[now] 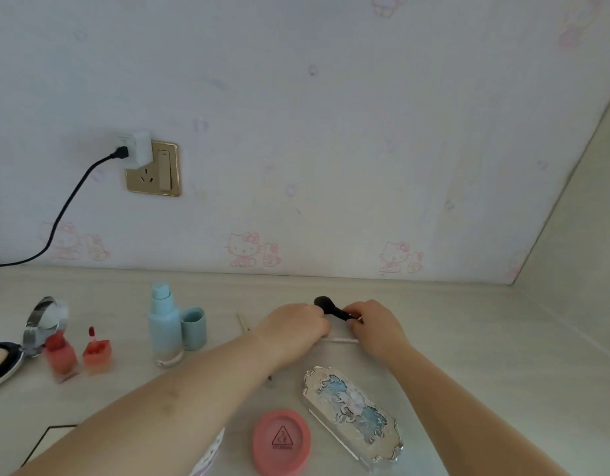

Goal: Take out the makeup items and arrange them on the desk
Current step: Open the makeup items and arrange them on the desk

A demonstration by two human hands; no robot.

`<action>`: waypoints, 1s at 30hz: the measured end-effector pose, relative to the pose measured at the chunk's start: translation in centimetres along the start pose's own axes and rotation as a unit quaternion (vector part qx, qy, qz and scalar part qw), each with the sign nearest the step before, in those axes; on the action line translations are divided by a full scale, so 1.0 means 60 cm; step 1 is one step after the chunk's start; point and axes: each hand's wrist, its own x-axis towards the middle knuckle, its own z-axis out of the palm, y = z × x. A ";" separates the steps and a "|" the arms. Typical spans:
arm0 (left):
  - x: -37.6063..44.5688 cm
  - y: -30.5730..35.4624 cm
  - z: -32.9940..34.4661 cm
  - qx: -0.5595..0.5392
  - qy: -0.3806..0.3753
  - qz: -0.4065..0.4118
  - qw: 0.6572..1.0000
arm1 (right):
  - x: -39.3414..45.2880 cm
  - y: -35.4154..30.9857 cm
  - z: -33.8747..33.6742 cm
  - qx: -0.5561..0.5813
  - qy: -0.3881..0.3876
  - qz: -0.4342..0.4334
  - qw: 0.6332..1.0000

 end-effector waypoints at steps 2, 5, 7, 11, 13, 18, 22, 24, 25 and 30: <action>0.000 0.002 0.011 -0.063 0.015 -0.039 0.997 | 0.010 -0.002 0.004 -0.004 -0.004 -0.027 1.000; 0.000 0.001 0.015 -0.150 0.037 -0.085 0.984 | 0.022 -0.016 0.009 -0.016 -0.019 -0.073 0.997; 0.000 0.001 0.016 -0.181 0.049 -0.105 0.977 | 0.027 -0.026 0.012 -0.023 -0.032 -0.089 0.995; -0.002 0.006 0.018 -0.209 0.068 -0.135 0.966 | 0.037 -0.030 0.012 -0.011 -0.040 -0.095 0.995; -0.001 0.007 0.019 -0.217 0.077 -0.142 0.963 | 0.040 -0.028 0.010 -0.011 -0.053 -0.095 0.994; -0.001 0.007 0.023 -0.232 0.089 -0.155 0.956 | 0.043 -0.021 0.009 0.006 -0.056 -0.094 0.994; -0.001 0.007 0.024 -0.239 0.094 -0.156 0.954 | 0.041 -0.017 0.011 0.017 -0.051 -0.093 0.994; 0.000 0.008 0.024 -0.245 0.096 -0.163 0.951 | 0.041 -0.016 0.012 0.022 -0.051 -0.093 0.994; 0.000 0.009 0.024 -0.245 0.095 -0.166 0.950 | 0.040 -0.015 0.012 0.025 -0.050 -0.092 0.994; 0.001 0.009 0.027 -0.248 0.102 -0.166 0.949 | 0.040 -0.014 0.015 0.033 -0.046 -0.089 0.994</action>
